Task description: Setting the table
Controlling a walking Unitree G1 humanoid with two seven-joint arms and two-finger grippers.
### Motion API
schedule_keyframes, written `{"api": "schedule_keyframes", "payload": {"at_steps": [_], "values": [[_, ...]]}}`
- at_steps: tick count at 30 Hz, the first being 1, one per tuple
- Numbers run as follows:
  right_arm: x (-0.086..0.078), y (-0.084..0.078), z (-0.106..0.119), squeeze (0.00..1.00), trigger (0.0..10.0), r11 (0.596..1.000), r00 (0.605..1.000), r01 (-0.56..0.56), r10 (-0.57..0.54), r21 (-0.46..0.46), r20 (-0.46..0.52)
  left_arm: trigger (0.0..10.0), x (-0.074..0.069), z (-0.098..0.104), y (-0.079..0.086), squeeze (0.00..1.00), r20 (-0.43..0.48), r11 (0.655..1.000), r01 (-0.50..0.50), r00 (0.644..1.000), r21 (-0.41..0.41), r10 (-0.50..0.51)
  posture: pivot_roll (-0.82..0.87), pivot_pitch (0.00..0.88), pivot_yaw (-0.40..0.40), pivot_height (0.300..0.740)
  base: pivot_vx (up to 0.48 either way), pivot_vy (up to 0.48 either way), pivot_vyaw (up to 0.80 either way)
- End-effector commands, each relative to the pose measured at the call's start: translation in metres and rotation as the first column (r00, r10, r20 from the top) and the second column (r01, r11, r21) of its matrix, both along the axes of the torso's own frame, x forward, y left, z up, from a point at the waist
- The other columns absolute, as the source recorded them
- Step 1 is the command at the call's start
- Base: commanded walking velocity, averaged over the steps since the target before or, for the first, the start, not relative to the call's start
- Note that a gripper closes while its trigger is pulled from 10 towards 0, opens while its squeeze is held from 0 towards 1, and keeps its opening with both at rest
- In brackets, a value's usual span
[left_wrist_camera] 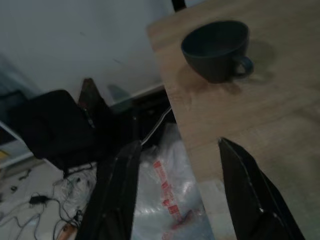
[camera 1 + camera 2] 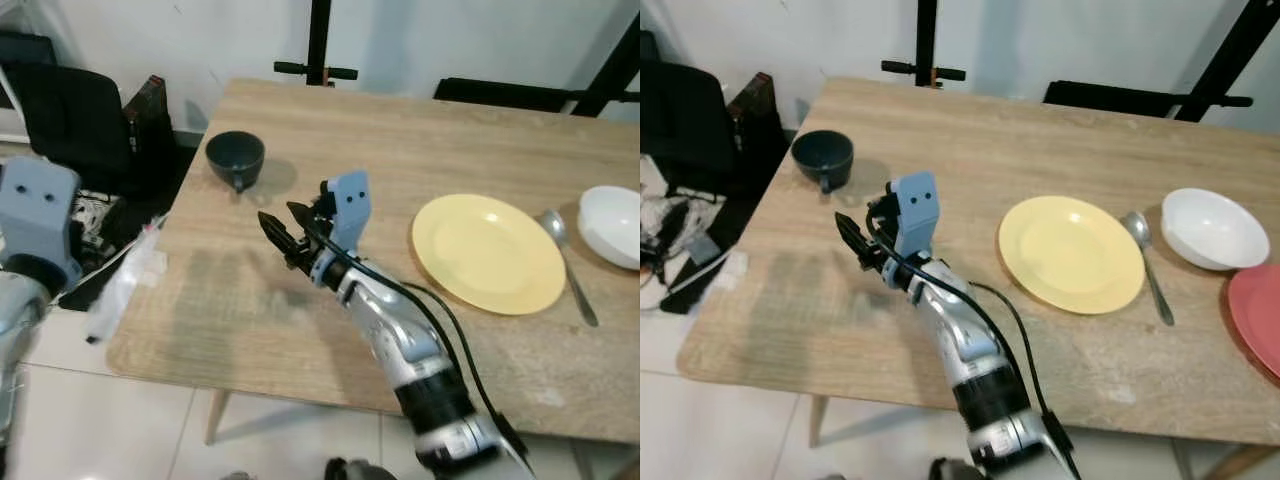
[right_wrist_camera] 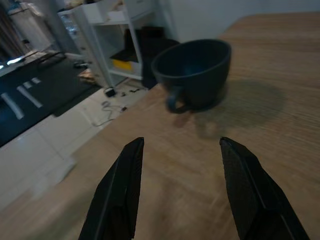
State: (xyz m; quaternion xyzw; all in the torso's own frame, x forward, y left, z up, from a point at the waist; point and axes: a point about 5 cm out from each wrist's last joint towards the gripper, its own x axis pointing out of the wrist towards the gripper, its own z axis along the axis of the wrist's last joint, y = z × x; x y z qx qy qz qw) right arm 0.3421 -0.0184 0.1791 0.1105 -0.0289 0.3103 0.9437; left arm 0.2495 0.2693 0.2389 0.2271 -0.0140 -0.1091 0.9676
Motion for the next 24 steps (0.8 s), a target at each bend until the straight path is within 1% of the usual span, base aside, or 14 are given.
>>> {"api": "schedule_keyframes", "payload": {"at_steps": [1,2,4,6,7,8,9,10,12,13,14,15,18,24], "values": [[-0.002,0.023,0.003,0.00,10.0,0.999,1.000,-0.019,0.019,0.027,-0.004,10.0,-0.007,0.004,0.003,0.00,-0.046,0.999,0.051,0.998,-0.003,-0.051,0.26,0.125,-0.025,0.740,0.000,0.000,0.00],[-0.002,0.023,0.003,0.00,10.0,0.999,1.000,-0.019,0.019,0.027,-0.004,10.0,-0.007,0.004,0.003,0.00,-0.046,0.999,0.051,0.998,-0.003,-0.051,0.26,0.125,-0.025,0.740,0.000,0.000,0.00],[0.003,0.024,0.010,0.00,10.0,0.999,1.000,0.024,-0.025,0.048,0.014,10.0,-0.002,0.005,0.011,0.00,-0.029,1.000,-0.021,0.999,0.003,0.021,0.28,0.135,-0.016,0.740,0.000,0.000,0.00],[0.005,0.015,0.015,0.00,10.0,0.997,0.997,0.057,-0.060,0.055,0.051,10.0,0.003,0.006,0.002,0.00,-0.004,0.999,-0.024,1.000,-0.033,0.023,0.26,0.136,-0.008,0.740,0.000,0.000,0.00],[0.007,-0.002,0.018,0.00,10.0,0.991,0.990,0.110,-0.116,0.070,0.084,10.0,0.007,0.007,-0.011,0.00,0.012,0.997,0.007,1.000,-0.076,-0.006,0.24,0.142,0.003,0.740,0.000,0.000,0.00],[0.007,-0.002,0.018,0.00,10.0,0.991,0.990,0.110,-0.116,0.070,0.084,10.0,0.007,0.007,-0.011,0.00,0.012,0.997,0.007,1.000,-0.076,-0.006,0.24,0.142,0.003,0.740,0.000,0.000,0.00],[0.007,-0.021,0.021,0.00,10.0,0.982,0.979,0.163,-0.172,0.090,0.106,10.0,0.011,0.006,-0.021,0.00,0.031,0.996,0.007,0.999,-0.094,-0.004,0.23,0.145,0.009,0.740,0.000,0.000,0.00],[0.007,-0.028,0.022,0.00,10.0,0.978,0.974,0.184,-0.195,0.099,0.117,10.0,0.012,0.005,-0.024,0.00,0.036,0.995,0.005,0.999,-0.095,-0.002,0.23,0.145,0.009,0.740,0.000,0.000,0.00],[0.007,-0.032,0.022,0.00,10.0,0.975,0.970,0.196,-0.208,0.104,0.123,10.0,0.013,0.005,-0.025,0.00,0.037,0.996,0.004,0.999,-0.094,-0.001,0.23,0.145,0.009,0.740,0.000,0.000,0.00],[0.006,-0.041,0.024,0.00,10.0,0.968,0.960,0.224,-0.240,0.116,0.143,10.0,0.014,0.004,-0.027,0.00,0.041,0.994,-0.006,0.999,-0.109,0.011,0.19,0.144,0.022,0.740,0.000,0.000,0.00],[0.003,-0.057,0.029,0.00,10.0,0.954,0.944,0.264,-0.286,0.144,0.162,10.0,0.017,0.002,-0.032,0.00,0.044,0.988,-0.012,0.999,-0.152,0.019,0.16,0.140,0.029,0.740,0.000,0.000,0.00],[-0.004,-0.083,0.037,0.00,10.0,0.925,0.909,0.332,-0.366,0.184,0.198,10.0,0.020,-0.001,-0.041,0.00,0.049,0.978,-0.020,0.998,-0.209,0.031,0.14,0.133,0.035,0.740,0.000,0.000,0.00],[-0.013,-0.104,0.044,0.00,10.0,0.894,0.872,0.387,-0.435,0.225,0.226,10.0,0.026,-0.005,-0.045,0.00,0.055,0.969,-0.053,0.996,-0.241,0.068,0.12,0.124,0.042,0.740,0.000,0.000,0.00],[-0.019,-0.114,0.047,0.00,10.0,0.878,0.846,0.417,-0.469,0.235,0.254,10.0,0.034,-0.012,-0.046,0.00,0.060,0.960,-0.127,0.987,-0.251,0.146,0.08,0.098,0.062,0.740,0.000,0.000,0.00]]}}
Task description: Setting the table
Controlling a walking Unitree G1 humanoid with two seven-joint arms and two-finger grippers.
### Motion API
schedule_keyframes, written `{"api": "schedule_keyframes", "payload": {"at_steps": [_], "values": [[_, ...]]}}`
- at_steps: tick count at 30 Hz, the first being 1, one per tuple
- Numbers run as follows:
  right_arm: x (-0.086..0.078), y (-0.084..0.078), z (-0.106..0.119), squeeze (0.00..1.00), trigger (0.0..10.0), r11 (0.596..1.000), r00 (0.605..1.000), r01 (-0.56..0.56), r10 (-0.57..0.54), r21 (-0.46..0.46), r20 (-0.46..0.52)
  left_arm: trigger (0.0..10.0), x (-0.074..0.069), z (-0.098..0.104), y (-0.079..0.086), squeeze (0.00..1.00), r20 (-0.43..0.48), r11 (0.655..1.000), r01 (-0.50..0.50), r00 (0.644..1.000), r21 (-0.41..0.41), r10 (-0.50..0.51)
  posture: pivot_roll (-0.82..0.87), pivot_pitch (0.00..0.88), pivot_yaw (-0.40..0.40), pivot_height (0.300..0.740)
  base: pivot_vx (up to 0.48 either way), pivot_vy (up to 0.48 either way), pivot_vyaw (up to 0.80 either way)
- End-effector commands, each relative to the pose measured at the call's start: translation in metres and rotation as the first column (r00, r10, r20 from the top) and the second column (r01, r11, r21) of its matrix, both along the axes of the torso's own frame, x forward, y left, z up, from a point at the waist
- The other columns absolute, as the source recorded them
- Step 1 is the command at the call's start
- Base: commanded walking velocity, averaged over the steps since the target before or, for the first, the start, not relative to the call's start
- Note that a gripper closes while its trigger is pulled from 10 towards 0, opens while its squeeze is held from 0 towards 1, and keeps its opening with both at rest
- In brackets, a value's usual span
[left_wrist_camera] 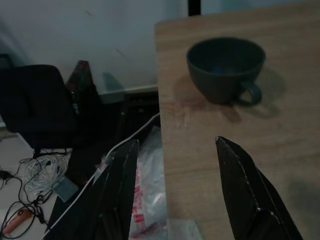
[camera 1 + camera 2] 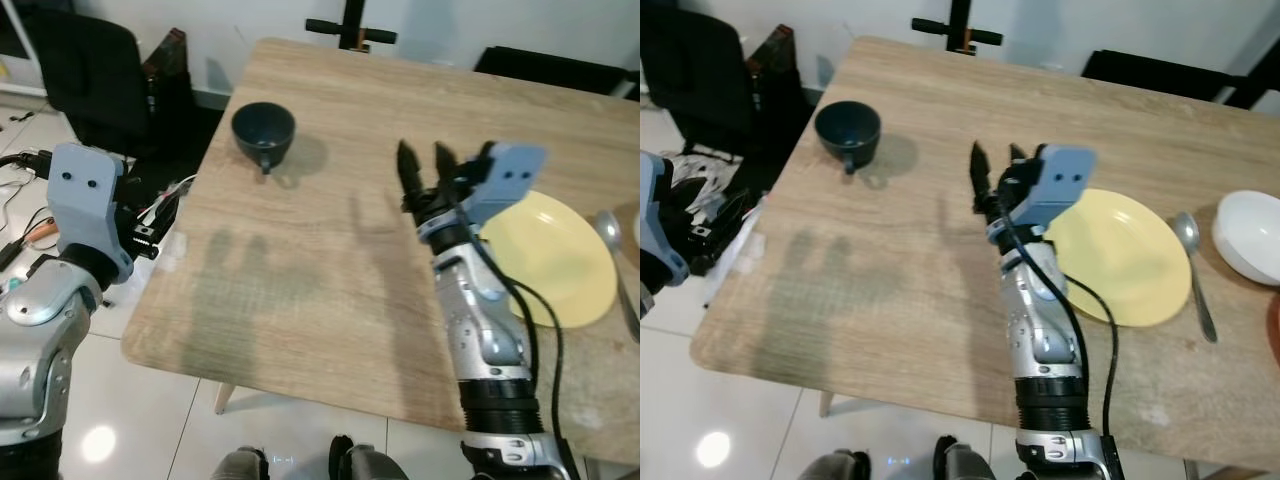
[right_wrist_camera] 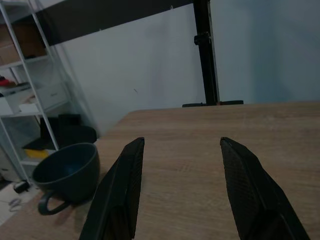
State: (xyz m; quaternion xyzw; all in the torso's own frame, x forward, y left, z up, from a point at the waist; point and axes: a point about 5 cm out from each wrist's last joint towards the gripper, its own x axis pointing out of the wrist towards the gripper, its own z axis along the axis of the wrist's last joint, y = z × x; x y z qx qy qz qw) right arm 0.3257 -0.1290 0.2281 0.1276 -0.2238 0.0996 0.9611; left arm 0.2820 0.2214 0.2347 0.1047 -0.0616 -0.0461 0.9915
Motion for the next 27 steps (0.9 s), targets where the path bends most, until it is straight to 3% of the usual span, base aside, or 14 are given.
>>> {"api": "schedule_keyframes", "payload": {"at_steps": [1,9,27], "values": [[-0.003,-0.005,-0.002,0.00,10.0,1.000,1.000,0.024,-0.024,0.015,0.000,10.0,0.004,-0.009,0.000,0.00,-0.015,0.999,-0.044,0.999,0.011,0.044,0.08,0.090,0.064,0.740,0.000,0.000,0.00],[0.000,-0.011,-0.001,0.00,10.0,0.997,0.998,0.055,-0.054,0.055,-0.020,10.0,0.011,-0.010,-0.008,0.00,0.010,0.997,-0.075,0.997,0.019,0.074,0.08,0.056,0.068,0.740,0.000,0.000,0.00],[0.006,-0.019,0.001,0.00,10.0,0.992,0.996,0.087,-0.084,0.090,-0.038,10.0,0.015,-0.016,-0.012,0.00,0.018,0.993,-0.113,0.993,0.026,0.113,0.08,0.032,0.065,0.740,0.000,0.000,0.77]]}}
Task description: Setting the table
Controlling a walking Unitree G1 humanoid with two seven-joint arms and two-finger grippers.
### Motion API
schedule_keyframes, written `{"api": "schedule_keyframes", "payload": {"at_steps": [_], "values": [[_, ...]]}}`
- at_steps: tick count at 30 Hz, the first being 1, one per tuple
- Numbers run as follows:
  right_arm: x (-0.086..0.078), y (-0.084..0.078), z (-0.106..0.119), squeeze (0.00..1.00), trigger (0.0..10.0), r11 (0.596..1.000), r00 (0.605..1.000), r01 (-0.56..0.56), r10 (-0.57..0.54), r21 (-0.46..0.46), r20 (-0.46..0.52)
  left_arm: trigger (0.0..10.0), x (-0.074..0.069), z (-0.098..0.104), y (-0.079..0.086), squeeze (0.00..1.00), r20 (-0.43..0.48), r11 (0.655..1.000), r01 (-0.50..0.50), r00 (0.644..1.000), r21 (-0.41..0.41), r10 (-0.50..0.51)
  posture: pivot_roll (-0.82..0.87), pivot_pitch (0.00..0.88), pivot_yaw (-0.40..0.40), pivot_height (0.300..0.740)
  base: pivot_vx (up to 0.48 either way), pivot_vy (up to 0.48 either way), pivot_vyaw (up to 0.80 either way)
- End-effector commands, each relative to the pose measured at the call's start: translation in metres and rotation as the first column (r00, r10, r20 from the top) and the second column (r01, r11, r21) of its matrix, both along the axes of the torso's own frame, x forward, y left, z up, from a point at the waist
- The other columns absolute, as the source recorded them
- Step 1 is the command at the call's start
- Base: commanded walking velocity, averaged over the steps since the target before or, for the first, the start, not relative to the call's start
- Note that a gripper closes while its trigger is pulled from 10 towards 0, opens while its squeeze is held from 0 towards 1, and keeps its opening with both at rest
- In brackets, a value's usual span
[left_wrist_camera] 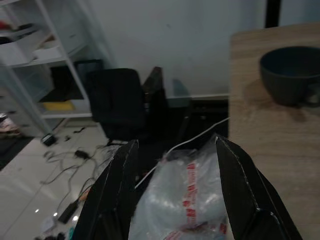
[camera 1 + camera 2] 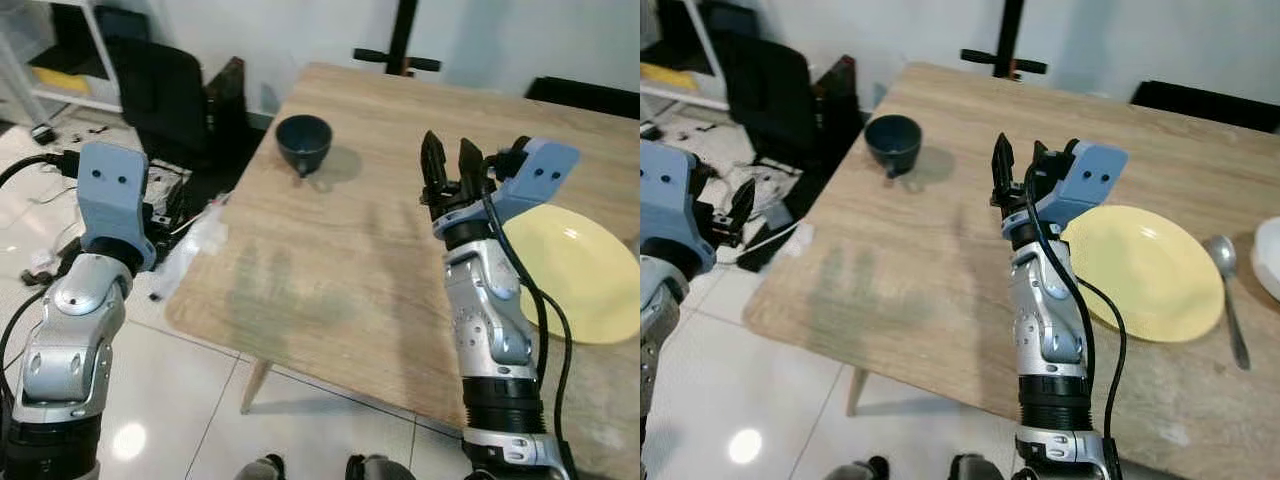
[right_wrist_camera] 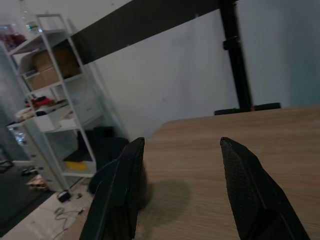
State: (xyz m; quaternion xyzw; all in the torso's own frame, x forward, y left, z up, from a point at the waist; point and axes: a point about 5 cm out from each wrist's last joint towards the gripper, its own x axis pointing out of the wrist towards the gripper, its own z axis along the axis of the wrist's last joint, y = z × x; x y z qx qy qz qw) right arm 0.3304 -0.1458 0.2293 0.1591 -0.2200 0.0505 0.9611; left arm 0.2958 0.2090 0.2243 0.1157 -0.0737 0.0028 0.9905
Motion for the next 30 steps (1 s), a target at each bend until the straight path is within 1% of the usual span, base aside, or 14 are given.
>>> {"api": "schedule_keyframes", "payload": {"at_steps": [1,9,24,26,30], "values": [[0.002,-0.003,0.000,0.00,10.0,1.000,1.000,0.008,-0.008,0.010,-0.009,10.0,0.002,-0.006,0.001,0.00,-0.021,1.000,-0.021,1.000,0.013,0.022,0.08,0.032,0.065,0.740,0.000,0.000,0.76],[0.003,-0.011,-0.001,0.00,10.0,0.999,0.999,0.044,-0.044,0.008,-0.017,10.0,0.004,-0.007,-0.001,0.00,-0.021,1.000,-0.028,0.999,0.010,0.028,0.08,0.040,0.066,0.740,0.000,0.000,0.76],[0.004,-0.017,-0.005,0.00,10.0,0.997,0.996,0.082,-0.082,0.009,-0.042,10.0,0.008,-0.009,-0.003,0.00,-0.027,0.999,-0.033,0.999,0.013,0.033,0.07,0.045,0.069,0.740,0.000,0.000,0.74],[0.005,-0.019,-0.006,0.00,10.0,0.995,0.994,0.094,-0.093,0.021,-0.055,10.0,0.009,-0.009,-0.004,0.00,-0.031,0.999,-0.036,0.999,0.016,0.037,0.07,0.045,0.069,0.740,0.000,0.000,0.00],[0.005,-0.021,-0.007,0.00,10.0,0.994,0.993,0.102,-0.100,0.040,-0.062,10.0,0.010,-0.009,-0.004,0.00,-0.032,0.999,-0.038,0.999,0.016,0.038,0.07,0.045,0.072,0.740,0.000,0.000,-0.57]]}}
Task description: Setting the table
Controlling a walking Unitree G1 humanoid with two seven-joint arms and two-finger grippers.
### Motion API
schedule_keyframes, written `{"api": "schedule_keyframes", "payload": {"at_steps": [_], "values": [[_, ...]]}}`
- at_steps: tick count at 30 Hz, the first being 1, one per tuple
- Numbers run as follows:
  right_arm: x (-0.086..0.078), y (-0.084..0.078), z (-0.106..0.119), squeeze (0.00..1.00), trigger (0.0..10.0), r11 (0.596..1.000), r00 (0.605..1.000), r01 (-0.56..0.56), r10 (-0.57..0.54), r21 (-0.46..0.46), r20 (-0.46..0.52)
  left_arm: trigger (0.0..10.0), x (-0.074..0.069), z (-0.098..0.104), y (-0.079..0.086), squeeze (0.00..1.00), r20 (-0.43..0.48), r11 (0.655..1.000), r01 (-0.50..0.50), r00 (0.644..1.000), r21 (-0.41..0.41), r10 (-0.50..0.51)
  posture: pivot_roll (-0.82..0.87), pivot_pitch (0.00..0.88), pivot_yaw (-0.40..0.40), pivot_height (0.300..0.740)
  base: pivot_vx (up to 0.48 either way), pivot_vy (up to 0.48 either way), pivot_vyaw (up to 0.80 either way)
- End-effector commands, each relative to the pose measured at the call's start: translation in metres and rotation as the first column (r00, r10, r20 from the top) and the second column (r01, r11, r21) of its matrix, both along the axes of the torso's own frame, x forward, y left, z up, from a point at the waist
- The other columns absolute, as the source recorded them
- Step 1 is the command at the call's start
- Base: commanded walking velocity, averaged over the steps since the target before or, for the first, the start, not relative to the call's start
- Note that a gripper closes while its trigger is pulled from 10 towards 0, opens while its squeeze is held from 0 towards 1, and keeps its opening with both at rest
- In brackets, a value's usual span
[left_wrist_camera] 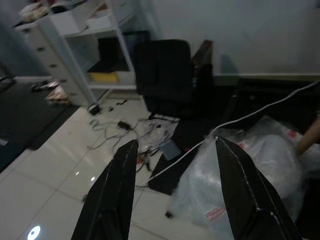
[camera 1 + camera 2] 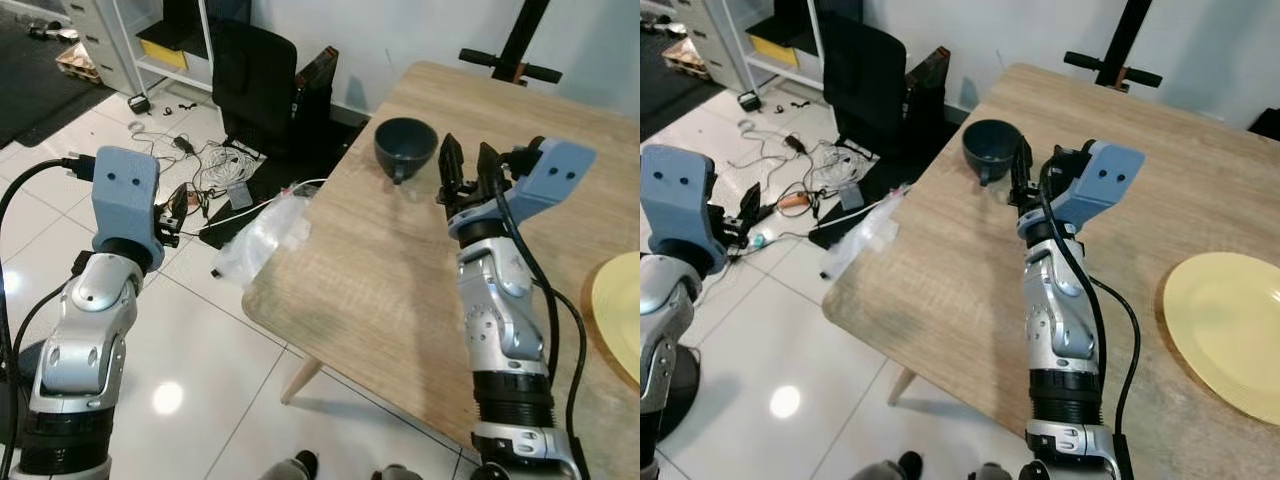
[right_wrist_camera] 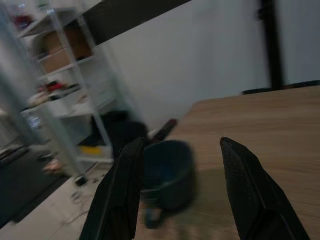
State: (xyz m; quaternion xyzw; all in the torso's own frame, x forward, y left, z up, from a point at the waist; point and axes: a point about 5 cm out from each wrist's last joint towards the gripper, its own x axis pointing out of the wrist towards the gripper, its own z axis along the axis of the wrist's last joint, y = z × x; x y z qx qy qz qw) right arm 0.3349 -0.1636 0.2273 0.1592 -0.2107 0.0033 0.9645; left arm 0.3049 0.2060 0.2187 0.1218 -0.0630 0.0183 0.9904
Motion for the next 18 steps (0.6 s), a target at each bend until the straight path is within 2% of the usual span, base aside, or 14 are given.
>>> {"api": "schedule_keyframes", "payload": {"at_steps": [1,11,15,18], "values": [[0.0001,-0.0041,-0.0047,0.00,10.0,0.999,1.000,0.014,-0.014,0.028,-0.026,10.0,0.0007,-0.0040,-0.0007,0.00,-0.015,1.000,-0.004,1.000,0.006,0.004,0.07,0.047,0.072,0.740,0.000,0.000,-0.80],[0.0004,-0.0029,-0.0051,0.00,10.0,1.000,1.000,0.004,-0.003,0.021,-0.031,10.0,0.0007,-0.0047,-0.0011,0.00,-0.016,1.000,-0.007,1.000,0.004,0.007,0.07,0.050,0.069,0.740,0.000,0.000,-0.78],[0.0006,-0.0021,-0.0045,0.00,10.0,1.000,1.000,0.000,0.000,0.019,-0.030,10.0,0.0014,-0.0041,0.0001,0.01,-0.009,1.000,-0.021,1.000,0.009,0.021,0.07,0.051,0.070,0.740,0.000,0.000,-0.12],[0.0002,0.0004,-0.0036,0.00,10.0,1.000,1.000,-0.014,0.014,0.012,-0.026,10.0,0.0018,-0.0032,0.0014,0.05,0.003,0.999,-0.039,0.999,0.015,0.039,0.07,0.051,0.070,0.740,0.417,0.000,0.00]]}}
